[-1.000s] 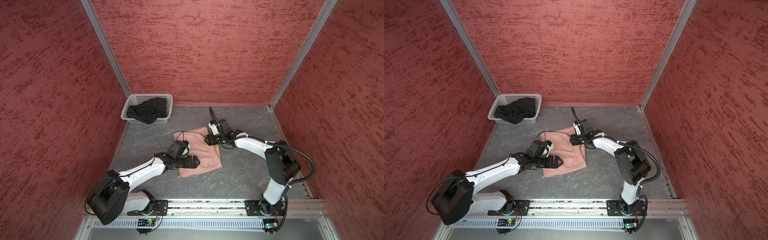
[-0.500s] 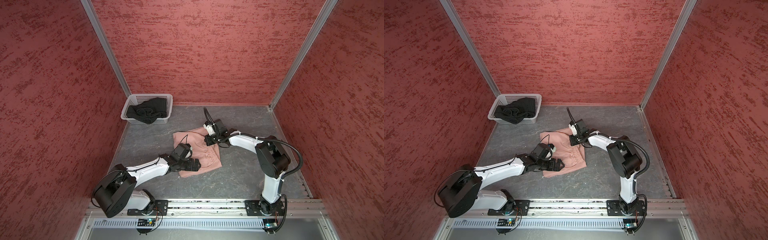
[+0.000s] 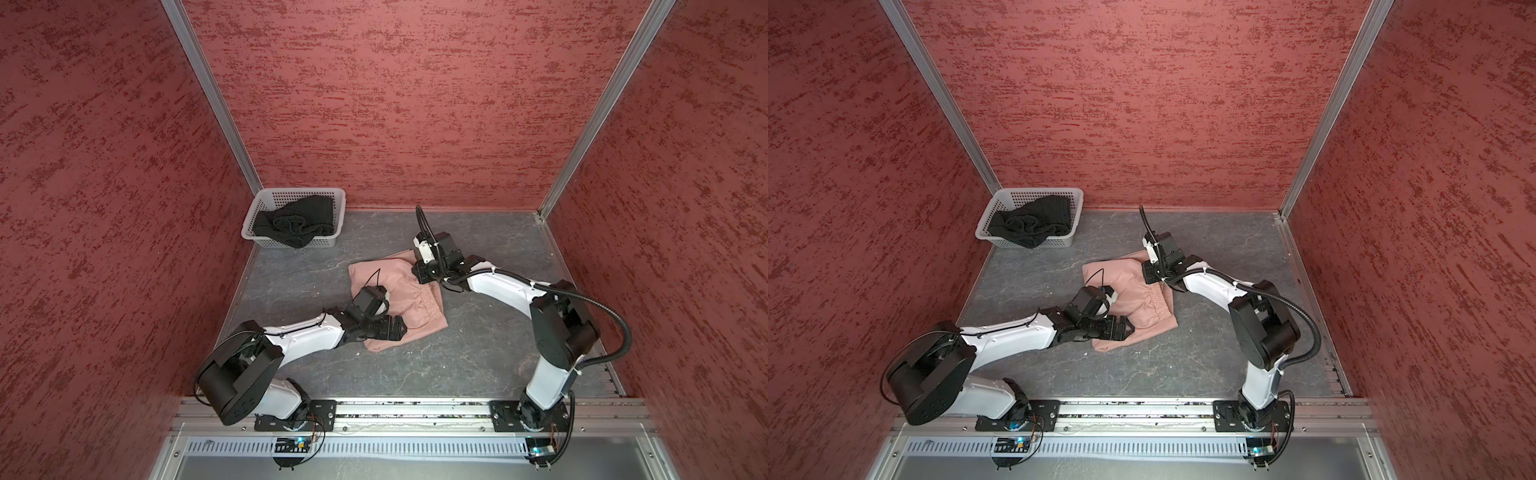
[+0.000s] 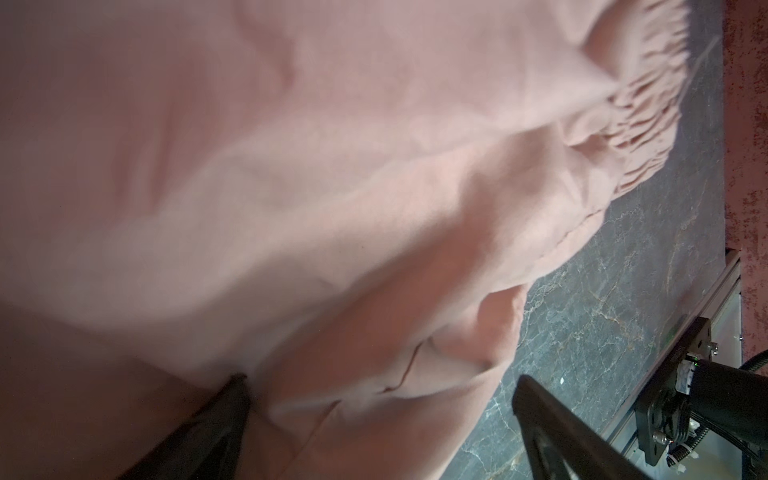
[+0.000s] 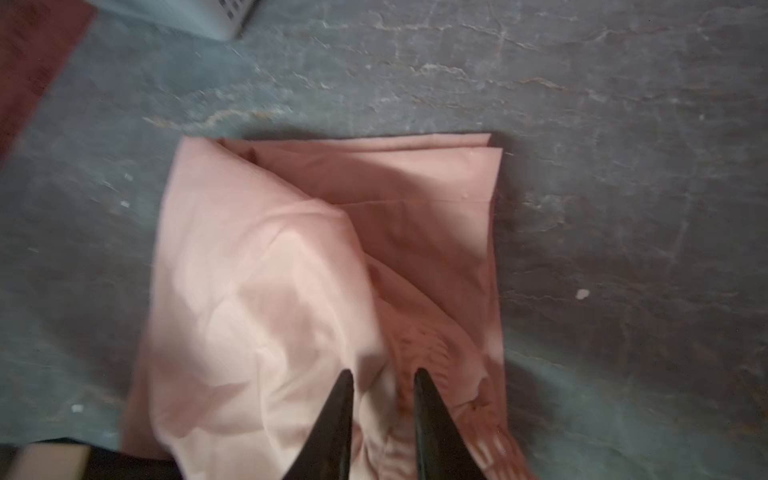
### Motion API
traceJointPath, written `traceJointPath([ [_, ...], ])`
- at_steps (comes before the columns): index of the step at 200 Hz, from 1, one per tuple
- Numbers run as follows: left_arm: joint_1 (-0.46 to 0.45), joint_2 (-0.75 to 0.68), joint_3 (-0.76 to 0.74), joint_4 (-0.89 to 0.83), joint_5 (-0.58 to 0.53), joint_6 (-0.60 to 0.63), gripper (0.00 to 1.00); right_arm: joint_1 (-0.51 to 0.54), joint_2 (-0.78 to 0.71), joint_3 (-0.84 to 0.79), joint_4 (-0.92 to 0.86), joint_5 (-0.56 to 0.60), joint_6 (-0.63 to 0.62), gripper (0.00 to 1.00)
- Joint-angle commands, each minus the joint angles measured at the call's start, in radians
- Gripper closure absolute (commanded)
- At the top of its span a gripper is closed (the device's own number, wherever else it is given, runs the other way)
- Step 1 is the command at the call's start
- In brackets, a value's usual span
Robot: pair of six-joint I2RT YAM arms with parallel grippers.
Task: Fold and stack the shorts
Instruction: 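Carry the pink shorts with the right gripper toward the far corner while left gripper releases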
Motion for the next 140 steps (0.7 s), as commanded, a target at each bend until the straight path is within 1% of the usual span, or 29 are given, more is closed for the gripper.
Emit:
traceJointPath([
  [1,-0.016,0.017,-0.012,-0.081,0.010,-0.003,0.01,-0.014,0.024,0.034,-0.078,0.048,0.021,0.53],
  [7,-0.017,0.010,-0.007,-0.087,0.008,-0.002,0.01,-0.014,0.019,0.040,-0.092,0.060,0.025,0.49],
  [27,-0.022,-0.021,0.023,-0.133,0.001,0.006,0.01,-0.014,-0.019,0.063,-0.153,0.117,0.029,0.41],
  [36,-0.023,-0.041,0.040,-0.158,-0.004,0.009,0.01,-0.014,-0.046,0.070,-0.173,0.139,0.025,0.40],
  [46,-0.022,-0.068,0.065,-0.190,-0.013,0.010,0.01,-0.014,-0.078,0.070,-0.167,0.137,0.022,0.40],
  [55,-0.022,-0.096,0.091,-0.219,-0.024,0.013,0.01,-0.013,-0.105,0.063,-0.141,0.103,0.025,0.44],
  [73,-0.019,-0.160,0.141,-0.274,-0.050,0.023,0.01,0.000,-0.140,0.030,-0.026,-0.043,0.047,0.51],
  [88,-0.008,-0.219,0.180,-0.323,-0.087,0.031,0.01,0.034,-0.134,-0.004,0.099,-0.173,0.098,0.59],
  [95,0.004,-0.246,0.195,-0.344,-0.096,0.038,0.01,0.057,-0.121,-0.015,0.152,-0.210,0.125,0.63],
  [101,0.016,-0.273,0.208,-0.363,-0.102,0.043,0.01,0.081,-0.105,-0.020,0.182,-0.234,0.139,0.65],
  [108,0.032,-0.304,0.218,-0.388,-0.114,0.049,0.01,0.108,-0.083,-0.016,0.201,-0.241,0.156,0.65],
  [123,0.075,-0.373,0.232,-0.440,-0.146,0.051,0.01,0.154,-0.033,-0.003,0.189,-0.207,0.193,0.72],
  [140,0.139,-0.450,0.222,-0.486,-0.149,0.062,0.01,0.176,0.006,-0.016,0.163,-0.160,0.243,0.79],
])
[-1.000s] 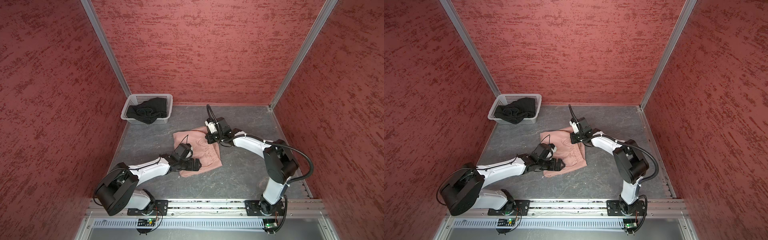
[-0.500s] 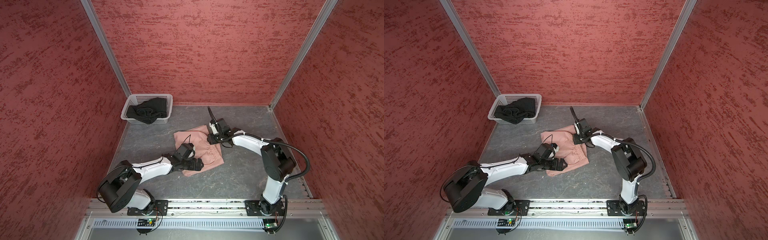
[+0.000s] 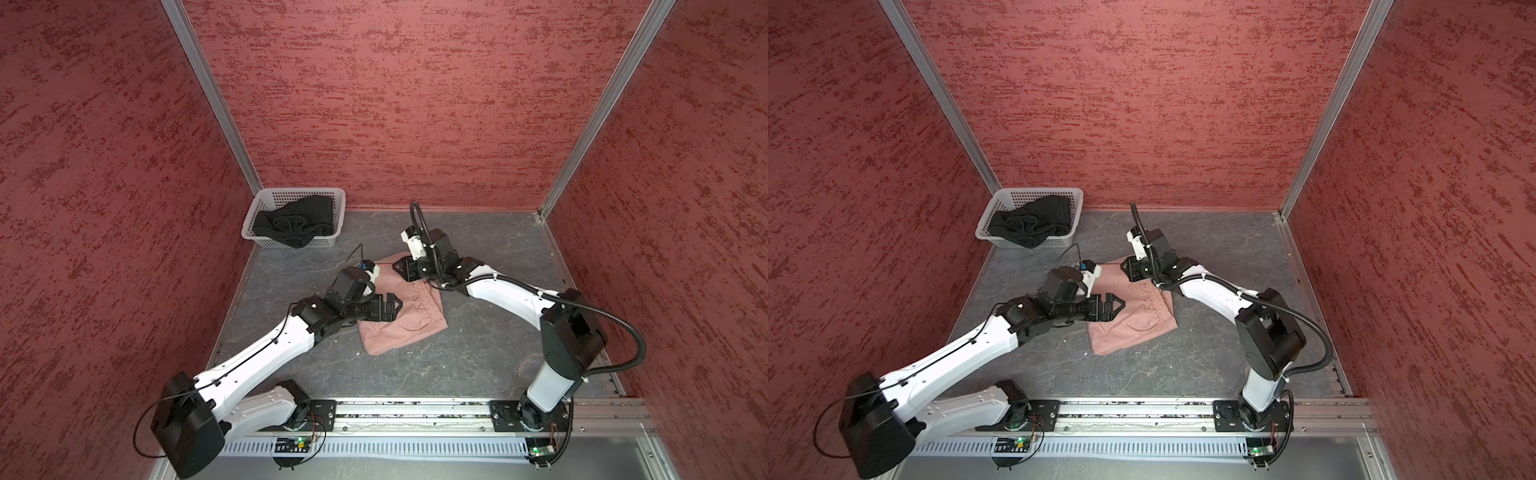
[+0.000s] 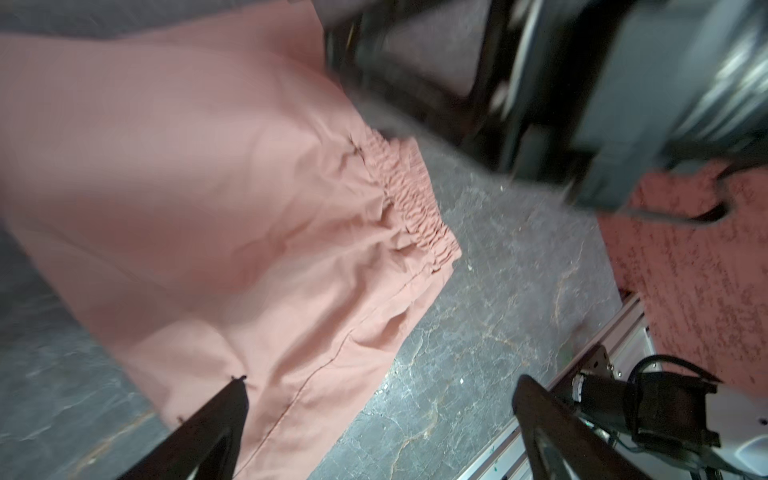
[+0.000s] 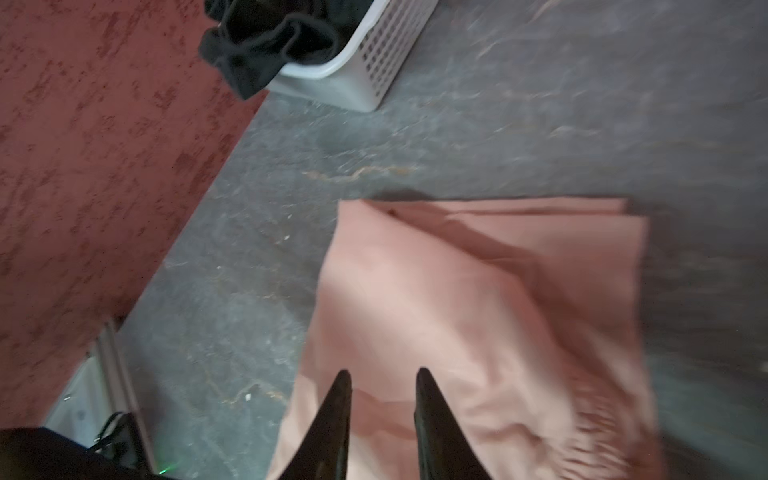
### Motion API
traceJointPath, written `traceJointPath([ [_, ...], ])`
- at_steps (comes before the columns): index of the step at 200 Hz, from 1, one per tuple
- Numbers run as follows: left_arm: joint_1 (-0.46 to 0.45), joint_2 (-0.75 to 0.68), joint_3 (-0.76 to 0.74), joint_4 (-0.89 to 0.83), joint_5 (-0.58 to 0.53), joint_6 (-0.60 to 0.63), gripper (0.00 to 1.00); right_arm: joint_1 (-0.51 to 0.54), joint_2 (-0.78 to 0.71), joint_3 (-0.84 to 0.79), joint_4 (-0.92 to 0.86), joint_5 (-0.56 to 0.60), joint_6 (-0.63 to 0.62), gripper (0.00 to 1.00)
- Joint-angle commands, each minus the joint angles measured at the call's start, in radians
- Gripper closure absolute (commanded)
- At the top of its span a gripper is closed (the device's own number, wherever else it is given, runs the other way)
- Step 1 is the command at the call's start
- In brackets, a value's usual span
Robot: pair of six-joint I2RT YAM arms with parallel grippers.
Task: Fold and stack the shorts
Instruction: 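Carry the pink shorts with the right gripper toward the far corner while left gripper releases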
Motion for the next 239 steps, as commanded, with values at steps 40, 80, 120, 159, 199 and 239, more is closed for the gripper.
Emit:
traceJointPath([
  [40,0.209,-0.191,-0.037,-0.172,-0.009,0.060,0.01,0.053,0.110,-0.108,0.001,0.106,0.161,0.89],
  [80,0.255,-0.203,-0.017,-0.200,-0.003,0.080,0.01,-0.059,0.131,-0.191,0.004,0.124,0.202,0.92],
  [120,0.279,-0.197,-0.001,-0.212,-0.002,0.098,0.01,-0.188,0.143,-0.153,-0.131,0.243,0.108,0.91],
  [159,0.289,-0.207,-0.012,-0.206,0.013,0.121,0.01,-0.397,0.108,-0.135,-0.172,0.264,0.048,0.91],
  [199,0.300,-0.213,-0.027,-0.200,0.037,0.135,0.01,-0.530,0.116,0.020,-0.340,0.404,-0.114,0.83],
  [239,0.316,-0.228,-0.035,-0.206,0.032,0.157,0.01,-0.592,0.078,0.134,-0.335,0.407,-0.140,0.71],
])
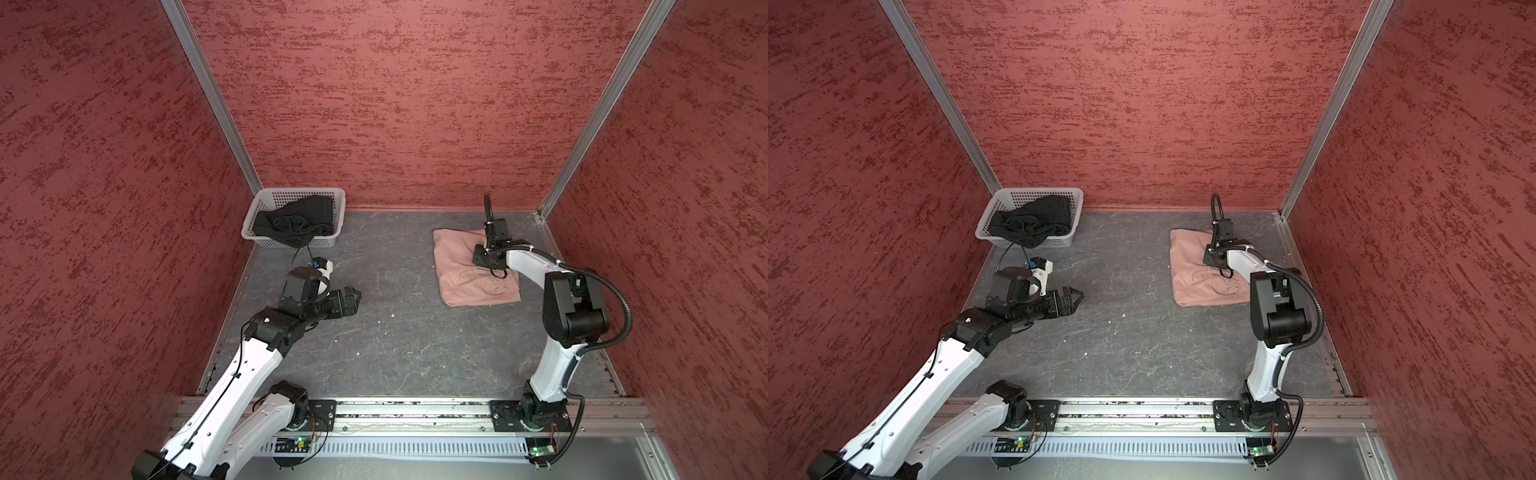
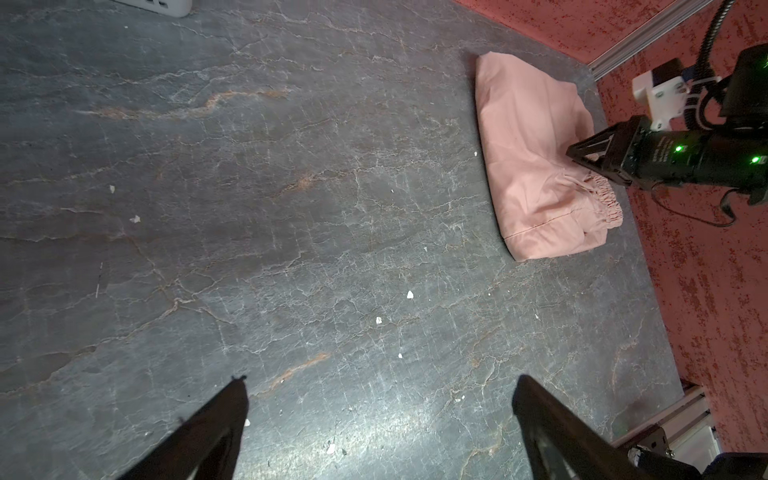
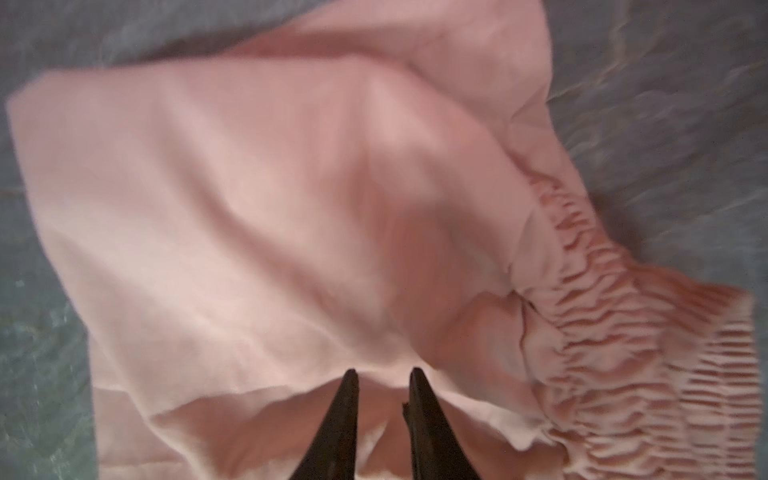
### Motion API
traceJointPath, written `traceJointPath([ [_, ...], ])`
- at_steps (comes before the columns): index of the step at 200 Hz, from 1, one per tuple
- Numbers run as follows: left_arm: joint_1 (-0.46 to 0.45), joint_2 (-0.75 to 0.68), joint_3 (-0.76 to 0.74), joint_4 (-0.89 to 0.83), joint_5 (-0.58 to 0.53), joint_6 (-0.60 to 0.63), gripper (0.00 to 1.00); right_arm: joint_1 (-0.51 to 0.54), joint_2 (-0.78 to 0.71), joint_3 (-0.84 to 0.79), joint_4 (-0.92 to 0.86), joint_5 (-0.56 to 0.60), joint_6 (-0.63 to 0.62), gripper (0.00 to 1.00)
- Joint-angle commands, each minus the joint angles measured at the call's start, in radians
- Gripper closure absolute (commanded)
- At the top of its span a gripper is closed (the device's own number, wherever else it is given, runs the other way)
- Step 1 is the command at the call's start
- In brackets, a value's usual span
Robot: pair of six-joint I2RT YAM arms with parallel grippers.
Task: Fold and stack the shorts
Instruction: 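Carry the pink shorts with the right gripper toward the far corner while left gripper releases, then lower the pink shorts into the far corner and press with the right gripper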
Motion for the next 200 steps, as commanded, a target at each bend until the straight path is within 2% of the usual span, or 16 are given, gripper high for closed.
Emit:
traceJointPath([
  [1,0.015,-0.016,-0.007,-0.001,0.010,0.031,0.01,0.003,-0.048,0.051,-0.028,0.047,-0.051,0.70],
  [32,0.021,-0.025,-0.014,0.011,0.021,0.015,0.01,0.082,-0.098,0.017,-0.048,-0.004,0.008,0.68],
  [58,0.021,-0.016,-0.026,0.032,0.015,0.004,0.01,0.102,-0.128,-0.107,-0.012,-0.092,0.126,0.71],
  [94,0.024,-0.001,-0.024,0.051,0.017,0.004,0.01,0.100,-0.157,-0.244,0.076,-0.047,0.206,0.77],
  [158,0.030,0.021,-0.037,0.085,0.032,0.003,0.01,-0.051,-0.002,-0.190,0.133,-0.086,0.205,0.84],
  [200,0.047,0.021,-0.050,0.092,0.044,0.005,0.01,-0.158,0.081,-0.071,0.089,-0.105,0.166,0.84],
])
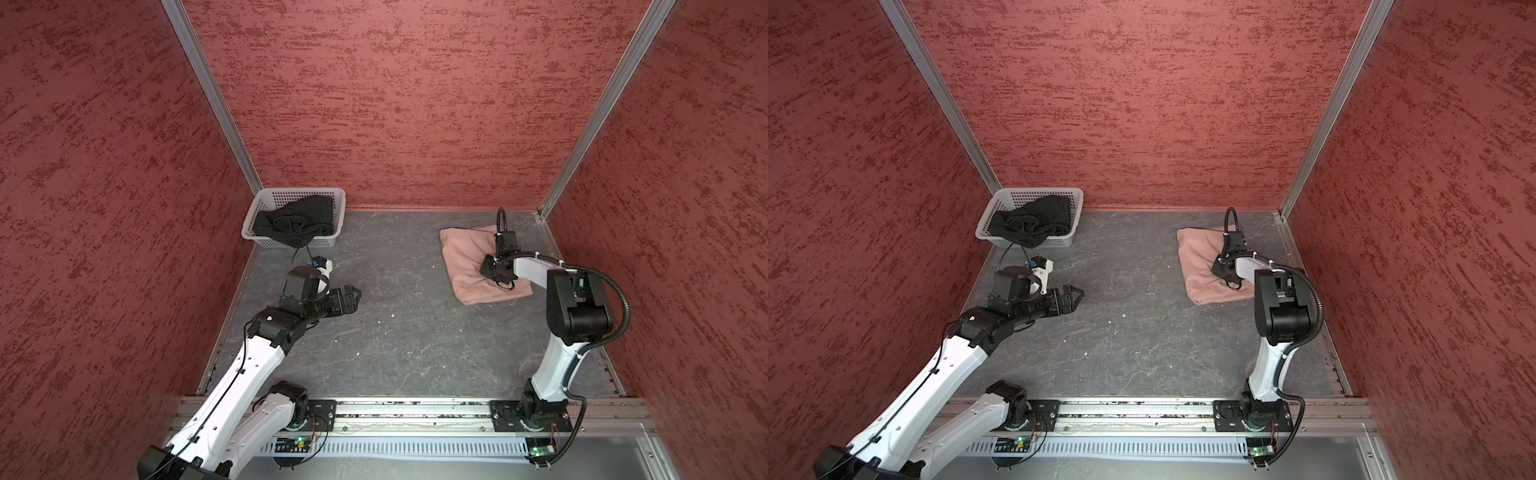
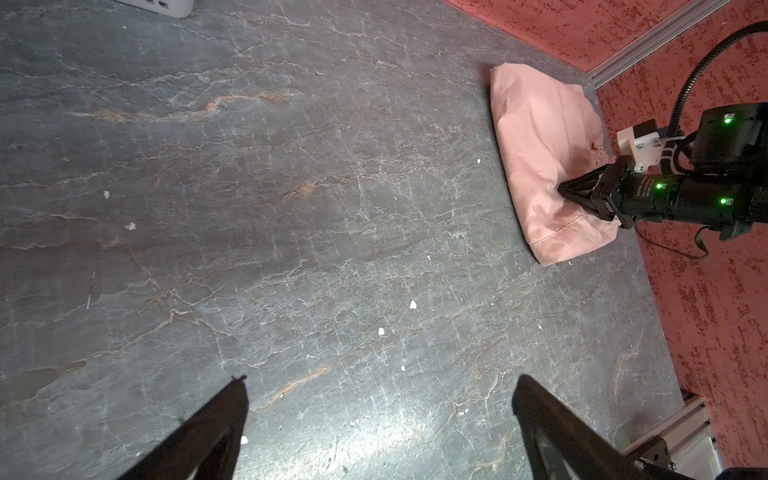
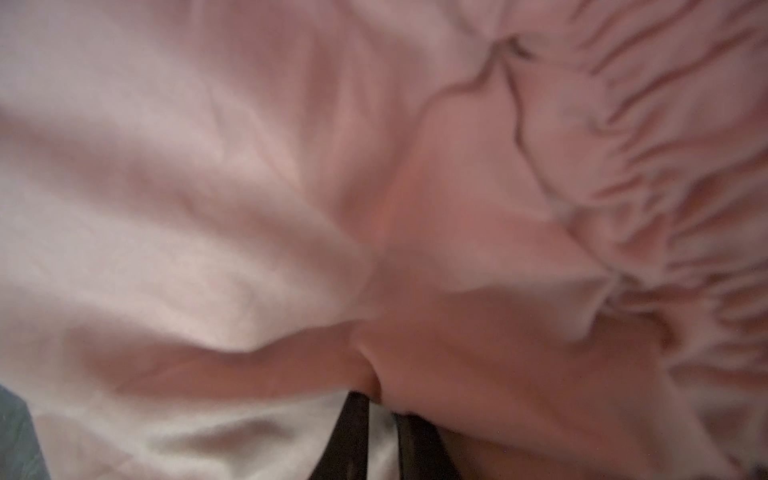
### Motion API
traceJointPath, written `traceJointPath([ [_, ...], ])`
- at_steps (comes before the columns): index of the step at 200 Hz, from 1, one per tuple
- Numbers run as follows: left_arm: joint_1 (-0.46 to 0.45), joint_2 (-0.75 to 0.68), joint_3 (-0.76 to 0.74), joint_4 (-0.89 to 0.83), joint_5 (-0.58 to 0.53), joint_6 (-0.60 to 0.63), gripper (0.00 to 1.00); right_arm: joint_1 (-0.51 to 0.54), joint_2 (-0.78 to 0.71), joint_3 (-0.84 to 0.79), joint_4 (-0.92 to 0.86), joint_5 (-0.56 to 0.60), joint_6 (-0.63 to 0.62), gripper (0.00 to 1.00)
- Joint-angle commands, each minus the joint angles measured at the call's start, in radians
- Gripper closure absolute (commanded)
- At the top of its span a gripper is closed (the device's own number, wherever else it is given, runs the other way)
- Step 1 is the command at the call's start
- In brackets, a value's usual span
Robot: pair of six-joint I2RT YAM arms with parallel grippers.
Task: Fold and stack the shorts
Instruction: 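Lower the pink shorts into the far corner and press with the right gripper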
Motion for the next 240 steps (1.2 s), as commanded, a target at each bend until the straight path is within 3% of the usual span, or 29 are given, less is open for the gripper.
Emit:
traceJointPath([
  [1,0.015,-0.002,-0.016,0.026,0.020,0.005,0.01,-0.058,0.048,0.075,-0.015,-0.006,-0.019,0.84],
  [53,0.035,-0.006,-0.027,0.027,0.026,0.013,0.01,-0.160,0.140,0.252,-0.027,-0.056,-0.053,0.83],
  [89,0.052,-0.015,-0.022,0.021,0.021,0.016,0.01,-0.124,0.097,0.267,0.053,-0.227,-0.119,0.78],
  [124,0.059,-0.006,-0.033,0.045,0.040,0.003,0.01,-0.090,0.164,0.267,0.153,-0.266,-0.008,0.78],
  [164,0.060,-0.007,-0.020,0.032,0.031,-0.005,0.01,-0.083,0.276,0.329,0.206,-0.264,0.085,0.79],
  [240,0.130,0.105,0.149,-0.030,-0.059,0.007,0.01,-0.162,0.455,0.631,0.022,-0.236,0.084,0.79],
])
